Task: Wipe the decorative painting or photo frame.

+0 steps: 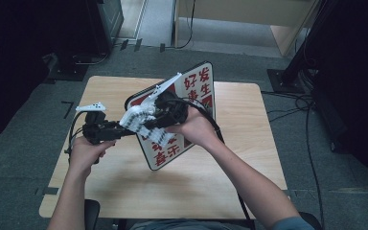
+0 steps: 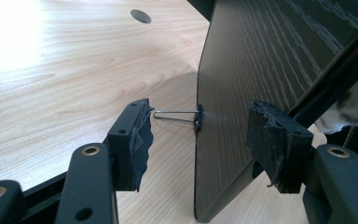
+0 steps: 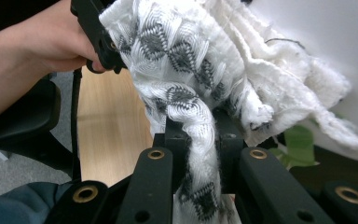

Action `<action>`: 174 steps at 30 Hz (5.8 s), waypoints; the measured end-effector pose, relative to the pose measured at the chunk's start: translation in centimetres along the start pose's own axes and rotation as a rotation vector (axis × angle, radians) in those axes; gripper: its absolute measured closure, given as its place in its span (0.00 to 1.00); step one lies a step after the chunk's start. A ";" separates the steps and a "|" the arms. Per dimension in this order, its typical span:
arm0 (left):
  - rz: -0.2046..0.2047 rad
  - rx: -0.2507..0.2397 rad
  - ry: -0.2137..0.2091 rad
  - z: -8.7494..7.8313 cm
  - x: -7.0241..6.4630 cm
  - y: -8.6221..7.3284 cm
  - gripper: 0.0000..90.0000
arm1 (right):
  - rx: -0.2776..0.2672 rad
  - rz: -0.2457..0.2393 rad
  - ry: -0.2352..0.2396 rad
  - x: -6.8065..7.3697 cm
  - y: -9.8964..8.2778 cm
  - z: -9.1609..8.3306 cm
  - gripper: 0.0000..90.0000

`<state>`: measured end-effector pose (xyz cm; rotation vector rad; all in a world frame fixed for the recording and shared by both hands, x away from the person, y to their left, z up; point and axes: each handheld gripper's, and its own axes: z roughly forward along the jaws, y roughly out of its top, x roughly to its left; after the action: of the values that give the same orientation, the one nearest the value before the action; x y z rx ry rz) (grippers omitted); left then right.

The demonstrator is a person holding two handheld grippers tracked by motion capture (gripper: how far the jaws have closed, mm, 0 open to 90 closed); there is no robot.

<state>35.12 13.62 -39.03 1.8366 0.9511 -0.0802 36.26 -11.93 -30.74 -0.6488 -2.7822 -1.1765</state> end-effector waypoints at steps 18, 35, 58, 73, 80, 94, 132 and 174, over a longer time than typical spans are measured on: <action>0.001 -0.001 -0.005 0.0 -0.1 0.0 0.47 | 0.023 0.021 0.027 -0.2 -2.0 1.7 0.90; 0.005 0.004 -0.007 0.0 -0.1 -0.1 0.49 | 0.038 0.027 0.040 -0.4 -4.2 3.2 0.90; 0.009 0.009 0.000 0.1 -0.2 -0.2 0.50 | 0.068 0.054 0.064 -0.6 -7.2 5.5 0.90; 0.008 0.011 0.000 0.1 -0.2 -0.3 0.50 | 0.100 0.075 0.074 -0.7 -9.4 7.0 0.90; 0.009 0.012 0.002 0.1 -0.2 -0.3 0.50 | 0.099 0.082 0.079 -0.8 -10.3 7.6 0.90; 0.009 0.013 0.003 0.2 -0.2 -0.3 0.50 | 0.127 0.101 0.088 -1.1 -12.0 8.8 0.90; -0.018 0.005 0.046 -0.7 0.1 -0.5 0.42 | 0.135 0.023 0.151 2.7 -10.5 8.4 0.91; -0.026 -0.014 0.076 -2.4 0.1 -1.7 0.41 | 0.140 0.068 0.087 1.2 -9.0 9.3 0.91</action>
<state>33.31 15.91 -39.22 1.8249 1.0264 -0.0197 32.61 -10.64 -43.13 -0.6573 -2.7165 -0.9632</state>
